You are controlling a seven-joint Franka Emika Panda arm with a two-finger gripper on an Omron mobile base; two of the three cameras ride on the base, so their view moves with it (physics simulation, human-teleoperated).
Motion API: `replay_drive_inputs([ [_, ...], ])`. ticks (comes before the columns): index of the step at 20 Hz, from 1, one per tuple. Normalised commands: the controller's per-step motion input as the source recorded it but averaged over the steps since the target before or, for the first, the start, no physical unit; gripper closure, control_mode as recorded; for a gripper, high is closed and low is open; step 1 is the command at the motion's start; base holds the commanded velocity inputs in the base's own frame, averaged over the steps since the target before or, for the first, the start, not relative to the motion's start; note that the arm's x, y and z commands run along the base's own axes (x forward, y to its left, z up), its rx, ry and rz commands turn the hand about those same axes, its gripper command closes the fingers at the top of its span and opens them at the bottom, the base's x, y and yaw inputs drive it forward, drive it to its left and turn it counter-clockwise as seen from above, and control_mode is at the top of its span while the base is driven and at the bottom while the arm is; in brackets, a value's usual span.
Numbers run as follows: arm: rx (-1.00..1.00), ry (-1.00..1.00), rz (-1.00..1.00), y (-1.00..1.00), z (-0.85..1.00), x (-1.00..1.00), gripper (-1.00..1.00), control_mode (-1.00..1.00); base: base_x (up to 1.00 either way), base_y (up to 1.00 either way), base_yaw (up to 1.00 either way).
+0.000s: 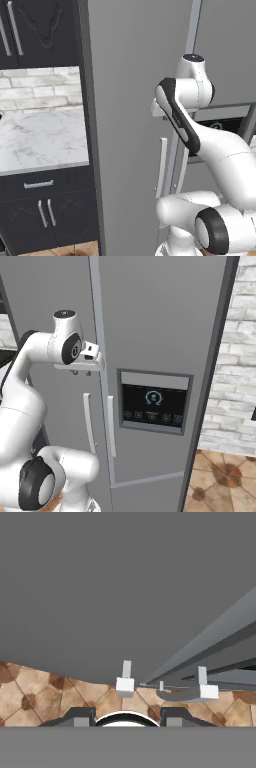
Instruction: Open the freezer door, pick up the ice cube tray from the freezer, and place it on the dining counter.
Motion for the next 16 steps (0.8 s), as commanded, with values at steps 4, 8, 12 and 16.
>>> replay_drive_inputs([
  [4,0.00,0.00,-0.02,0.00,0.00,-0.51,-1.00,-1.00,0.00,0.00,0.00],
  [8,0.00,0.01,-0.08,-0.03,0.00,-1.00,-1.00,-1.00,0.00,0.00,0.00],
  [12,0.00,0.01,-0.05,-0.12,-0.09,-0.97,-1.00,-1.00,0.00,0.00,0.00],
  [16,0.00,0.00,-0.01,-0.10,-0.07,-0.56,-1.00,-1.00,0.00,0.00,0.00],
])
